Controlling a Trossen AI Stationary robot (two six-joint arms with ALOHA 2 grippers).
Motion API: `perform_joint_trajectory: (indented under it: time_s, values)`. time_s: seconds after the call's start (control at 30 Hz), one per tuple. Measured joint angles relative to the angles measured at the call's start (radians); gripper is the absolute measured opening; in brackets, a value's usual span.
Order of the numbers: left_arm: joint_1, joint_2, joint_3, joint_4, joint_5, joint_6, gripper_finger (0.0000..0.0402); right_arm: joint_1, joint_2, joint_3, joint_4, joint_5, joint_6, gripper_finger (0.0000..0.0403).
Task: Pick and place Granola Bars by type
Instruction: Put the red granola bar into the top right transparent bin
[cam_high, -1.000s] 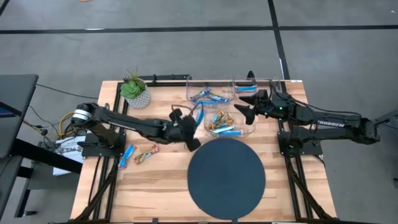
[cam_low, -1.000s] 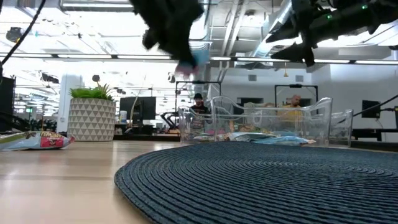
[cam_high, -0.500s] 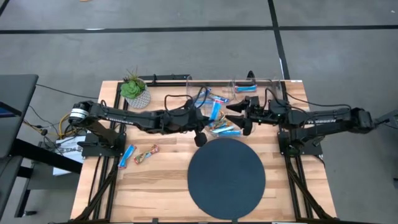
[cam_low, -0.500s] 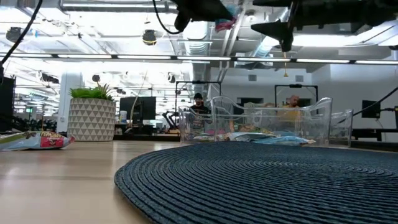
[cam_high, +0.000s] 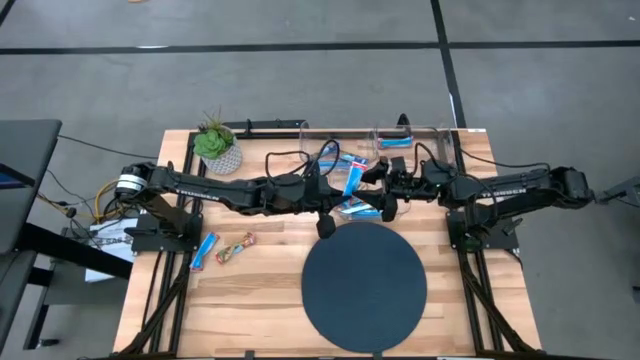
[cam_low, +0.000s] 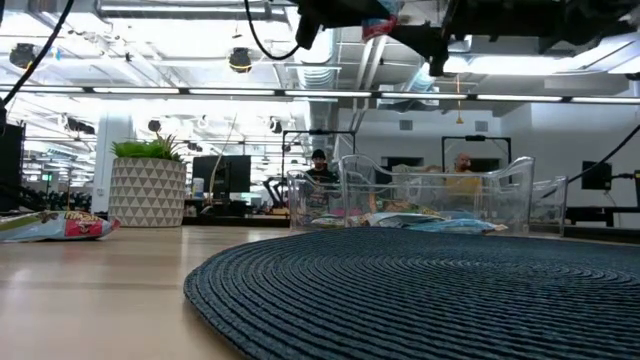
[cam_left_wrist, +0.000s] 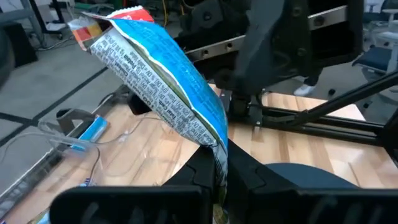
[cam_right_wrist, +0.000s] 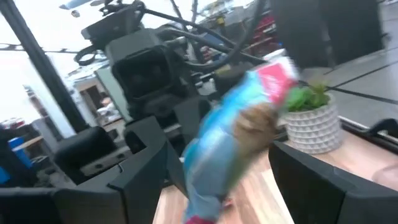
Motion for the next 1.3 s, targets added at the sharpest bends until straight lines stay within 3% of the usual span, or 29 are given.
perform_joint_trajectory:
  time_s: [0.13, 0.23, 0.57, 0.7, 0.87, 1.1, 1.3]
  values:
    - [0.0, 0.0, 0.0, -0.001, 0.004, 0.0, 0.0008, 0.0, 0.045, 0.045, 0.0, -0.031, 0.0, 0.0269]
    - [0.0, 0.0, 0.0, -0.014, 0.003, 0.001, 0.0011, -0.001, 0.066, 0.06, -0.001, -0.031, 0.0, 0.0243]
    - [0.0, 0.0, 0.0, -0.034, -0.023, 0.03, 0.0018, -0.002, 0.054, 0.061, -0.024, -0.033, -0.018, 0.0067]
    - [0.006, 0.0, 0.0, -0.065, -0.025, 0.029, 0.0058, -0.013, 0.055, 0.061, -0.052, -0.03, -0.044, 0.0028]
    - [0.032, 0.0, 0.0, -0.143, -0.031, -0.029, 0.0149, -0.067, 0.054, 0.061, -0.109, -0.017, -0.063, 0.0024]
    - [0.065, 0.0, 0.0, -0.277, 0.018, -0.095, 0.026, -0.196, 0.054, 0.061, -0.264, 0.239, -0.157, 0.0035]
    - [0.062, 0.0, 0.0, -0.448, 0.018, -0.124, 0.0285, -0.309, 0.054, 0.061, -0.36, 0.444, -0.214, 0.0024]
